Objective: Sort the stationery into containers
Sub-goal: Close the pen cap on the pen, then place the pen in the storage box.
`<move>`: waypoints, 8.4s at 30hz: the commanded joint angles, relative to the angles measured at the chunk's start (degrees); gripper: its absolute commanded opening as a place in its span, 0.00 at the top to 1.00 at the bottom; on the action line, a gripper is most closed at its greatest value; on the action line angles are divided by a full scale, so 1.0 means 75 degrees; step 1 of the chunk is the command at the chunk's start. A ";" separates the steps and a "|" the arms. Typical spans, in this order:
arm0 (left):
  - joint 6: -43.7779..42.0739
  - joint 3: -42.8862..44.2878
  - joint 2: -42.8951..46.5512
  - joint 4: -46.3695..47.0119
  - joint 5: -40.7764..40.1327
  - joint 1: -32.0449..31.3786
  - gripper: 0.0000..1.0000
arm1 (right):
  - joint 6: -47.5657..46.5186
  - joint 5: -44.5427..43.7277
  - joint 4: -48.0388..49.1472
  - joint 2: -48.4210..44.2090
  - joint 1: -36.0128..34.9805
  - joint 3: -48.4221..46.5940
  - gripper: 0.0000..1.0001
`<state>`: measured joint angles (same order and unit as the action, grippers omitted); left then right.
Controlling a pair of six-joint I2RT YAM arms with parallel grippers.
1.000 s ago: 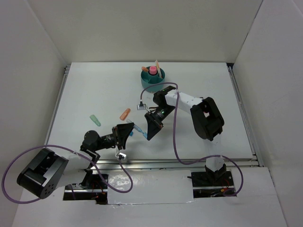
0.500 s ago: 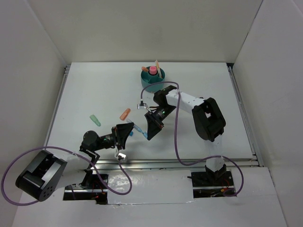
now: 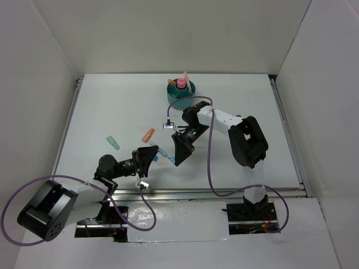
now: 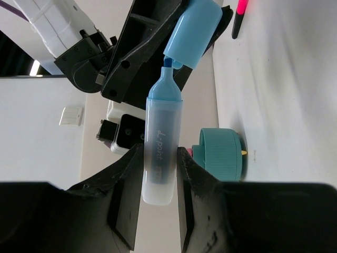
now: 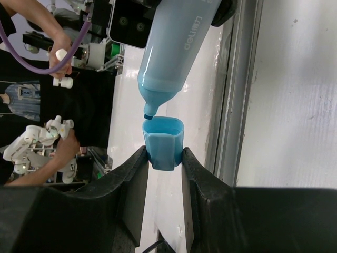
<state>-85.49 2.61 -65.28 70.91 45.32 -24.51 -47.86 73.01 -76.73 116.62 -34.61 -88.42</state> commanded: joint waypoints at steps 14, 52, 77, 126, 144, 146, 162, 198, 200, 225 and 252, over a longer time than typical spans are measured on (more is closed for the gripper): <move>-0.0366 0.0238 -0.0156 -0.0186 0.0578 0.0046 1.00 | 0.0192 0.0097 -0.0820 -0.0092 0.0009 -0.0339 1.00; -0.1387 0.0355 -0.0143 -0.1184 0.1821 -0.0060 1.00 | 0.1061 0.1187 -0.0797 0.0752 0.0056 -0.1347 1.00; -0.1667 0.0507 -0.0495 -0.1452 0.1867 -0.0505 1.00 | 0.1564 0.2066 -0.0797 0.1267 0.0607 -0.2003 1.00; -0.0015 0.0542 -0.1644 0.1044 0.0860 -0.2099 1.00 | 0.1670 0.2347 -0.0797 0.1877 0.0595 -0.2941 1.00; 0.0184 0.0613 -0.2007 0.1642 0.0661 -0.2485 1.00 | 0.1752 0.2406 -0.0797 0.2076 0.0537 -0.3292 1.00; 0.0219 0.0601 -0.2066 0.1747 0.0684 -0.2486 1.00 | 0.1740 0.2371 -0.0797 0.2099 0.0536 -0.3304 1.00; -0.0002 0.0542 -0.2125 0.1748 0.0192 -0.2509 1.00 | 0.1413 0.2008 -0.0797 0.1748 0.0829 -0.2590 1.00; 0.0077 0.0684 -0.2456 0.4199 -0.1788 -0.2486 0.01 | 0.1060 0.1269 -0.0809 0.1139 0.2175 -0.1487 1.00; 0.0254 0.0671 -0.1371 0.3089 -0.1835 -0.2497 0.01 | 0.1201 0.1269 -0.0797 0.0952 0.2410 -0.1605 1.00; 0.6839 0.8581 -0.1257 -1.1553 -0.3420 -0.2569 0.19 | 0.4423 -0.1262 0.1663 -0.1498 0.3338 -0.0398 1.00; 0.7871 0.9250 -0.3144 -0.9983 -0.2516 -0.2286 0.34 | 0.5244 -0.2059 0.2144 -0.1803 0.2576 -0.0515 1.00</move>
<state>-28.32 69.89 -88.47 -7.75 25.41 -41.45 -9.85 57.91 -62.54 105.78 -14.22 -91.39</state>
